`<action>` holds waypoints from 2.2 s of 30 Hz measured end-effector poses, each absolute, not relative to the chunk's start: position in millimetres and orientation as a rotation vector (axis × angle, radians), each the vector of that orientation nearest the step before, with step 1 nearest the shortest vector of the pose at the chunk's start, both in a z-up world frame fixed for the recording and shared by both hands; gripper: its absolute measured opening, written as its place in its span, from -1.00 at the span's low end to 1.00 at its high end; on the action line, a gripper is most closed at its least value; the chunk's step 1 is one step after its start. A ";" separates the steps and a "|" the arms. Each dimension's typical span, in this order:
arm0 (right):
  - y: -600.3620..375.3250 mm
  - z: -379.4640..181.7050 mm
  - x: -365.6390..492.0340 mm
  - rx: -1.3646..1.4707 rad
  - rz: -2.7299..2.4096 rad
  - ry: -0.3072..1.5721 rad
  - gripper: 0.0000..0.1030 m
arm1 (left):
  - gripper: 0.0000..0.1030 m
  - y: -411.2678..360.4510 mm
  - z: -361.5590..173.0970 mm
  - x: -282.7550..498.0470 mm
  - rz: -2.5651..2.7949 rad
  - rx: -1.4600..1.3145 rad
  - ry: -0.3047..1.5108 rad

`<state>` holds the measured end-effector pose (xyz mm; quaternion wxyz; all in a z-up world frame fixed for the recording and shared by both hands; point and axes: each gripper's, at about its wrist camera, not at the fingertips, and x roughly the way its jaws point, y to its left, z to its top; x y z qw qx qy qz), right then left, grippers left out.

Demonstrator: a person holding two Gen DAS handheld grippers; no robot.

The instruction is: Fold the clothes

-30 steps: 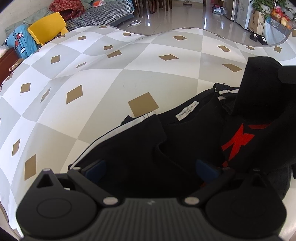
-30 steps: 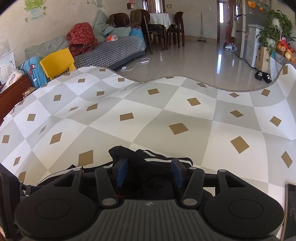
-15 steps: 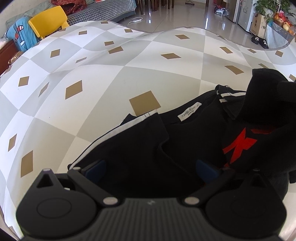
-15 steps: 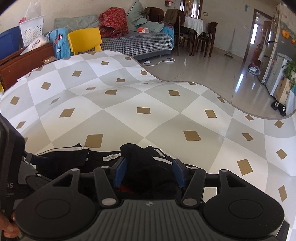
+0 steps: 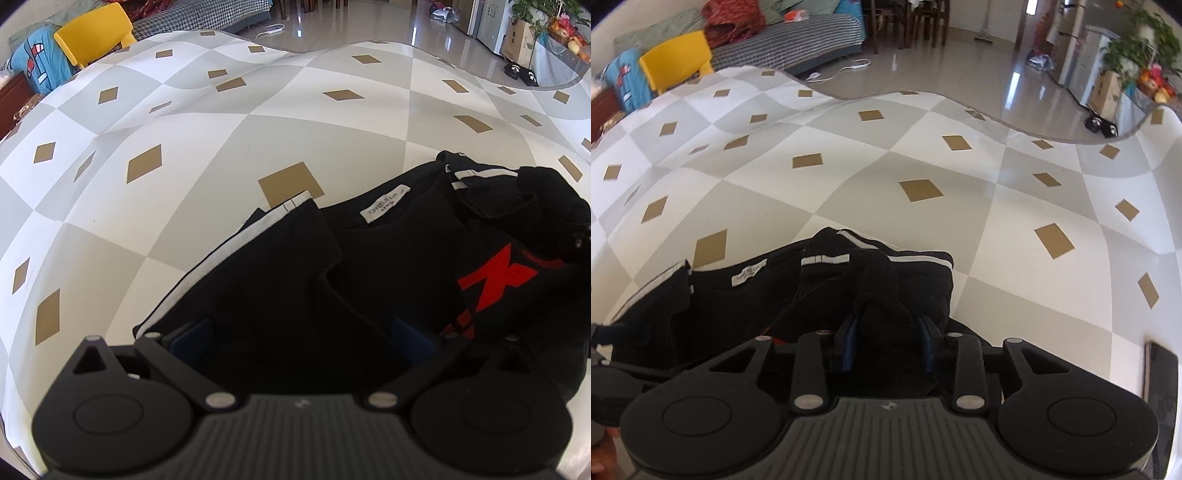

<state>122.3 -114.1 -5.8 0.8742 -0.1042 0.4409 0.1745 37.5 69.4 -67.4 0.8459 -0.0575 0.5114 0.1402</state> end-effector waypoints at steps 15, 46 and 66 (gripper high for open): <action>-186.3 11.6 124.3 0.010 0.092 0.938 -0.67 | 1.00 76.0 -67.2 21.6 0.313 -0.114 1.078; -226.5 31.9 88.1 0.103 0.180 0.884 -0.31 | 1.00 78.5 -60.0 -16.9 0.356 -0.142 1.081; -130.5 -8.6 82.7 -0.132 0.484 1.002 -0.24 | 1.00 89.0 -55.4 -30.4 0.286 -0.191 1.071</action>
